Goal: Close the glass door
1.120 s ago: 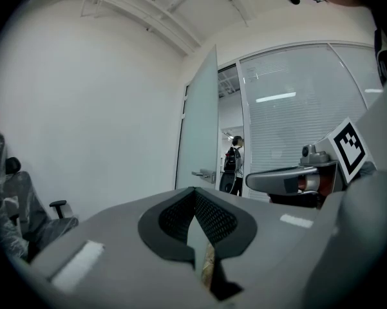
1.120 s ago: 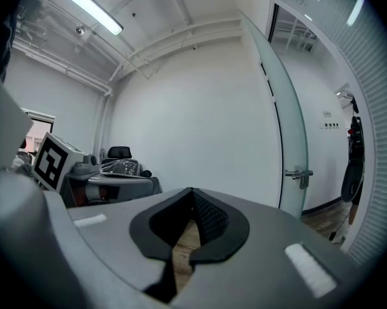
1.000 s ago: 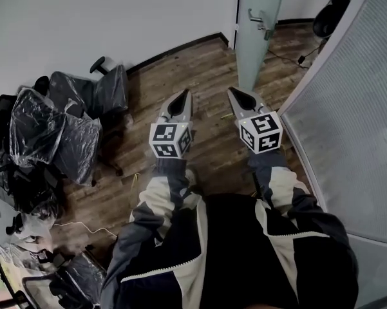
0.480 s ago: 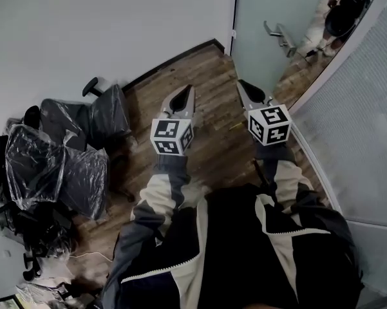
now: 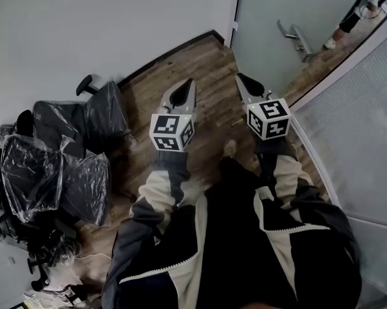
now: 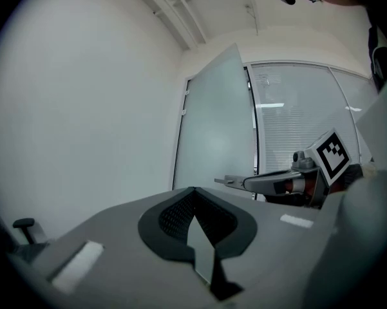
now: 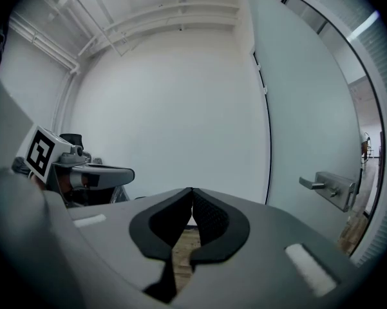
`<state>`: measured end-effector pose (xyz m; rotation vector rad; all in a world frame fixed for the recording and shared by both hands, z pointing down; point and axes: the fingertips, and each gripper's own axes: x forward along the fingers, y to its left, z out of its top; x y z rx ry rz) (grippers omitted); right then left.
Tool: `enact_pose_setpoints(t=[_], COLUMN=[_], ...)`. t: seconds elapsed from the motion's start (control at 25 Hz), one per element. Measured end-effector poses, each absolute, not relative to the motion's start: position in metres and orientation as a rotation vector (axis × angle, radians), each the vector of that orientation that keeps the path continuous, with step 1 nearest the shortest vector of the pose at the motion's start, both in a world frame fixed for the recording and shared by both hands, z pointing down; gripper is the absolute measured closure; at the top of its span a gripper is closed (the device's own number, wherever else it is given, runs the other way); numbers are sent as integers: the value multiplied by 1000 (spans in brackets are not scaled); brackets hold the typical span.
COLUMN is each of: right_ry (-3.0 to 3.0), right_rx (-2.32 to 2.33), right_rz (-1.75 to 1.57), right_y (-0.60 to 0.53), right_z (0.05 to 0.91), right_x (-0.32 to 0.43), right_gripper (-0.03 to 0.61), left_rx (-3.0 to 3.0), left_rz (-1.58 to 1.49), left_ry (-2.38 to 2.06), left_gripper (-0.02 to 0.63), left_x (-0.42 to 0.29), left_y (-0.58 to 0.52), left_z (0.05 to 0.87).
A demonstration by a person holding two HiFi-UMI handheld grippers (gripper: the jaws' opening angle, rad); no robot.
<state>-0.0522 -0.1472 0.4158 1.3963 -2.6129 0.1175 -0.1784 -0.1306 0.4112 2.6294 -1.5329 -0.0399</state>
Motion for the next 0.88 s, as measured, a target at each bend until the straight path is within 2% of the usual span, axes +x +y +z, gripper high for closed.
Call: enact_pose_setpoints(t=[0.44, 0.88], right_ry=[-2608, -2573], right_rx=[1396, 1544], right_rz=[109, 89], right_y=[-277, -367], right_z=[422, 404], right_x=[-43, 29], right_gripper=[571, 571], left_rx=[2613, 2789], left_rz=[-22, 5], left_ry=[-1583, -1350], left_gripper=[611, 611], left_x=[-178, -69], left_y=[-260, -370], left_z=[402, 382])
